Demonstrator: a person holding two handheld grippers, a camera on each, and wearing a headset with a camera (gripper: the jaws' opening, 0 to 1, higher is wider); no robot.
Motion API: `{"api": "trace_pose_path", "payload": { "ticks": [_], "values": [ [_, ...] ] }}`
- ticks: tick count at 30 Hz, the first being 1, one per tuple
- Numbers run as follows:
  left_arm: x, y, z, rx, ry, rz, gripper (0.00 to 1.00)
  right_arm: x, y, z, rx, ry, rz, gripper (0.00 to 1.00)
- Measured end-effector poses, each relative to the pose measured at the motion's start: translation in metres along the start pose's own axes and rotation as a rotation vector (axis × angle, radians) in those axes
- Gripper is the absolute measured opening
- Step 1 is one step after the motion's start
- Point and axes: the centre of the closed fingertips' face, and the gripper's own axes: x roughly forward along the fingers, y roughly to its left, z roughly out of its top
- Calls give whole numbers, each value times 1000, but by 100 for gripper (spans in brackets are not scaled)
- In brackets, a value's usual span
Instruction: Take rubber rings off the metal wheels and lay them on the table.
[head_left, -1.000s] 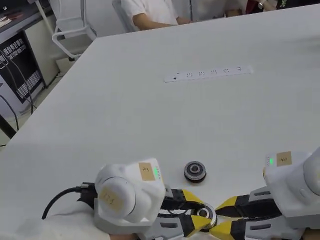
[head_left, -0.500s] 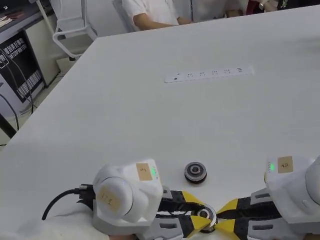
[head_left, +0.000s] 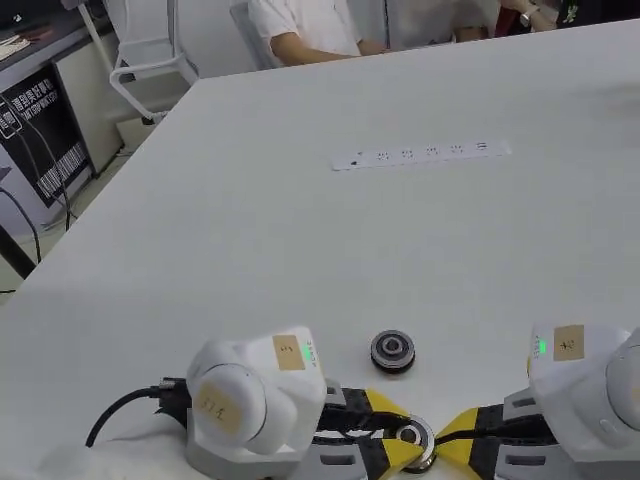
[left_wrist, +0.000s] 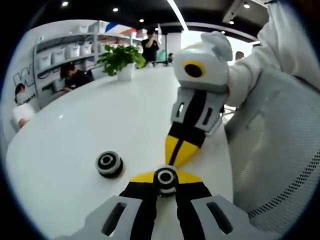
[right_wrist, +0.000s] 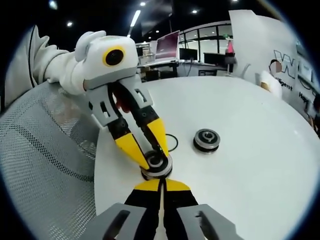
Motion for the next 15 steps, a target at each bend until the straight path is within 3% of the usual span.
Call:
{"api": "trace_pose_path", "payload": {
  "ticks": [3,8,15],
  "values": [
    [0,0,0,5,2,1,14,0,-1,0,43,0,-14,0],
    [0,0,0,16,0,2,14,-1,-2,0,190,-17,-13,0],
    [0,0,-1,14,-5,3,14,-8,-8,8,500,-140,40,0]
  ]
}}
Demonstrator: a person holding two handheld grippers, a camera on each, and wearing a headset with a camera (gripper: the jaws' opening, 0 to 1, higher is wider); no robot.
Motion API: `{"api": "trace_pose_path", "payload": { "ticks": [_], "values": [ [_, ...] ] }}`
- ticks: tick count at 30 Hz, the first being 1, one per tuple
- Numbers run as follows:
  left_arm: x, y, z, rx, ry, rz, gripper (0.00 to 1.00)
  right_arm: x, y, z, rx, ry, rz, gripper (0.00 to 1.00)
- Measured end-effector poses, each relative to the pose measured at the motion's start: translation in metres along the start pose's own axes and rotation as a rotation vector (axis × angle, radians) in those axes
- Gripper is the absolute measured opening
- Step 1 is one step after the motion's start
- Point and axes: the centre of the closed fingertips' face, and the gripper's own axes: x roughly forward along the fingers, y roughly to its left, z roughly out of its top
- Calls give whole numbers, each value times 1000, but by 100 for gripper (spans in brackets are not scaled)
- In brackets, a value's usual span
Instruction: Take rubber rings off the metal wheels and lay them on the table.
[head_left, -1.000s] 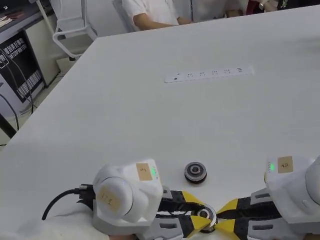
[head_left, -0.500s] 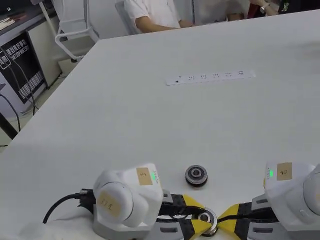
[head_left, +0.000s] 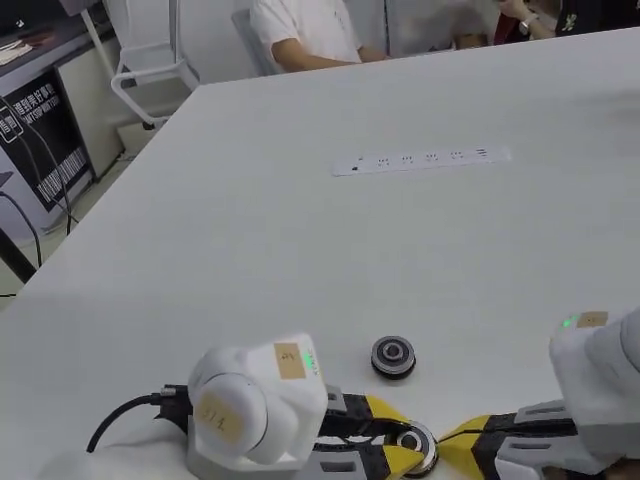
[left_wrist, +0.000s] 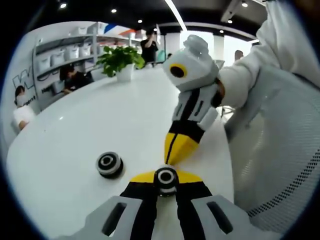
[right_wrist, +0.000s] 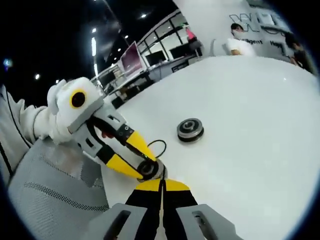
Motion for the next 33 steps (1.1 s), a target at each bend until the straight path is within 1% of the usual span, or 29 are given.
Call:
{"api": "trace_pose_path", "payload": {
  "ticks": [3,4,5,8,13,16,17,22,25,29,31,33],
  "values": [
    [0,0,0,-5,-8,-1,14,-2,1,3,92,-38,31,0],
    [0,0,0,-6,-9,-2,14,-2,1,3,102,-41,35,0],
    [0,0,0,-8,-11,0,14,-2,0,4,128,-51,44,0],
    [0,0,0,-17,-14,8,14,-2,0,4,156,-67,59,0],
    [0,0,0,-15,-13,10,14,-3,4,5,237,-93,86,0],
    [1,0,0,-14,-13,9,14,-3,6,7,268,-114,98,0],
    [1,0,0,-13,-13,9,14,-4,7,6,268,-108,102,0],
    [1,-1,0,-10,-12,6,14,-5,11,7,292,-118,117,0],
    [1,0,0,-10,-12,6,14,-6,10,7,327,-130,130,0],
    [1,0,0,-10,-12,5,14,-7,6,5,345,-140,142,0],
    [1,0,0,-11,-13,6,14,-8,5,6,384,-156,158,0],
    [1,0,0,-9,-13,6,14,-8,4,5,405,-162,166,0]
  ]
}}
